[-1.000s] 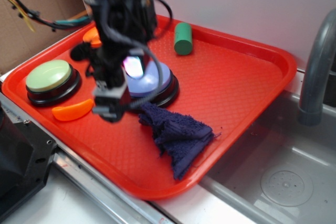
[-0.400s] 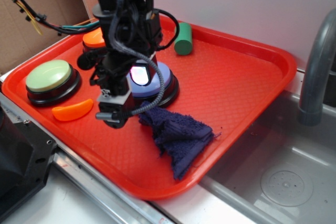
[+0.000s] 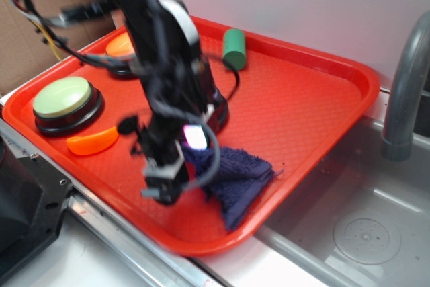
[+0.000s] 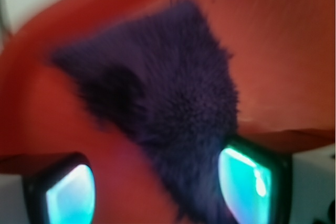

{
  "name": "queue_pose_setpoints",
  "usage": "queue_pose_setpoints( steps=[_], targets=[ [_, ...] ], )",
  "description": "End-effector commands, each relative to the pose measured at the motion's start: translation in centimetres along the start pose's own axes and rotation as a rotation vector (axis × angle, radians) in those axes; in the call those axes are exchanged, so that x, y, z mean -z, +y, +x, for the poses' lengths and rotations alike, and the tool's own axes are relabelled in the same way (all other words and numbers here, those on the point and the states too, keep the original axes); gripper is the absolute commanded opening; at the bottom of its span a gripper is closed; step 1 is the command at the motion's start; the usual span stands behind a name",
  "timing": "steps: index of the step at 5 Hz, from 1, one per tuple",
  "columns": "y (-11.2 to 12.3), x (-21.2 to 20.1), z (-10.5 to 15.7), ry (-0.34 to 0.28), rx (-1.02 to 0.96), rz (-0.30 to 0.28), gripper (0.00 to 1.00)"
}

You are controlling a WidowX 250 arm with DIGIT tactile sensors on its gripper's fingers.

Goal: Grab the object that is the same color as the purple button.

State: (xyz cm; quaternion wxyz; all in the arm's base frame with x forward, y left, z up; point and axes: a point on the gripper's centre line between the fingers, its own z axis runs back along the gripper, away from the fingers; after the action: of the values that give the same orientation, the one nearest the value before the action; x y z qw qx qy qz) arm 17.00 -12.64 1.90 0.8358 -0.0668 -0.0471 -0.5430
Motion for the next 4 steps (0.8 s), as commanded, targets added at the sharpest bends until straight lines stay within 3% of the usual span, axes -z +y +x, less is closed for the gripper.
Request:
queue_pose_setpoints(
  steps=[1,2,3,4],
  targets=[
    [-0.8,3.0,1.7,0.042,0.036,-0.028,0.00],
    [-0.6,1.6,1.5,0.043,0.048,-0.031,0.00],
    [-0.9,-2.2,0.3,0.101,0.038,-0.024,0.00],
    [-1.3,-5.9,-2.2,0.089,-0.100,0.004,0.00]
  ],
)
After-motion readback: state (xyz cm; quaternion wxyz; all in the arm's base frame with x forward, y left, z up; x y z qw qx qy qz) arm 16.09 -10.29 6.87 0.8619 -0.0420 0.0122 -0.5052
